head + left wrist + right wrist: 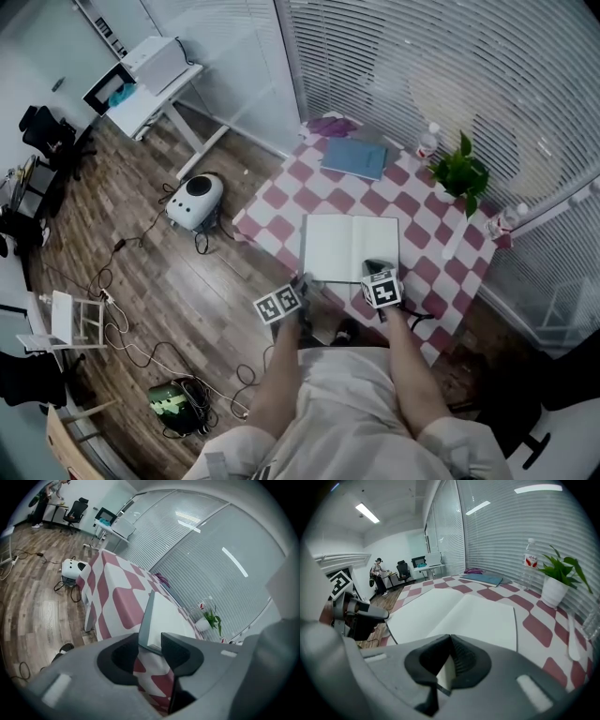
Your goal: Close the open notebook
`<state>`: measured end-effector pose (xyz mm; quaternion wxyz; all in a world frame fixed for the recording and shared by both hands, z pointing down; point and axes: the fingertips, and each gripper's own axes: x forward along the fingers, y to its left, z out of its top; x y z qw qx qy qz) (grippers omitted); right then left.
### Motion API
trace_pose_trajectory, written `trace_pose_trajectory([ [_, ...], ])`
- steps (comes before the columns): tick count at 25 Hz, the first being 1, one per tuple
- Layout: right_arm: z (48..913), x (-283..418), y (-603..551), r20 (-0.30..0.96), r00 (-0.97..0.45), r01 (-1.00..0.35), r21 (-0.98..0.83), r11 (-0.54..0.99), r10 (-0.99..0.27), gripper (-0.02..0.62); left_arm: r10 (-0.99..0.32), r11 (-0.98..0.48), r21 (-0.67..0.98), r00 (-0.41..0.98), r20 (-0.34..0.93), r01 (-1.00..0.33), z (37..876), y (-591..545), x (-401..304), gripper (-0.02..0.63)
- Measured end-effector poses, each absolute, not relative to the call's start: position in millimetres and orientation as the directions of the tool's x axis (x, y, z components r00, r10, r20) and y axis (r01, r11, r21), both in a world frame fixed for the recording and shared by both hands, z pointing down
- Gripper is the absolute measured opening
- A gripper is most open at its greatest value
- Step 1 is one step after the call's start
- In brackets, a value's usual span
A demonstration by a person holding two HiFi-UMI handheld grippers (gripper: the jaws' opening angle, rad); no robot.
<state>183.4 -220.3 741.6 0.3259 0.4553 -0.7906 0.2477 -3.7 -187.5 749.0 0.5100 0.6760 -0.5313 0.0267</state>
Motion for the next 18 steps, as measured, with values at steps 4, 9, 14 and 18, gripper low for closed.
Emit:
trace_pose_trajectory([
  [4,745,186,-224,0.731,-0.362,-0.882,-0.068,0.466,-0.578,0.002,-0.695,0.043,0.647,0.442,0.566,-0.761,739,-189,-2,0.155],
  [9,747,187,-223,0.735,-0.357,-0.882,-0.062,0.467,-0.577,0.002,-0.702,-0.04,0.675,0.502,0.506,-0.736,721,-191,3,0.155],
  [14,746,186,-221,0.732,-0.357,-0.877,-0.05,0.478,-0.58,0.002,-0.705,-0.13,0.657,0.535,0.466,-0.743,703,-191,7,0.155],
  [18,739,181,-219,0.719,-0.372,-0.861,-0.031,0.507,-0.587,0.002,-0.706,-0.2,0.621,0.551,0.445,-0.758,686,-192,9,0.155],
])
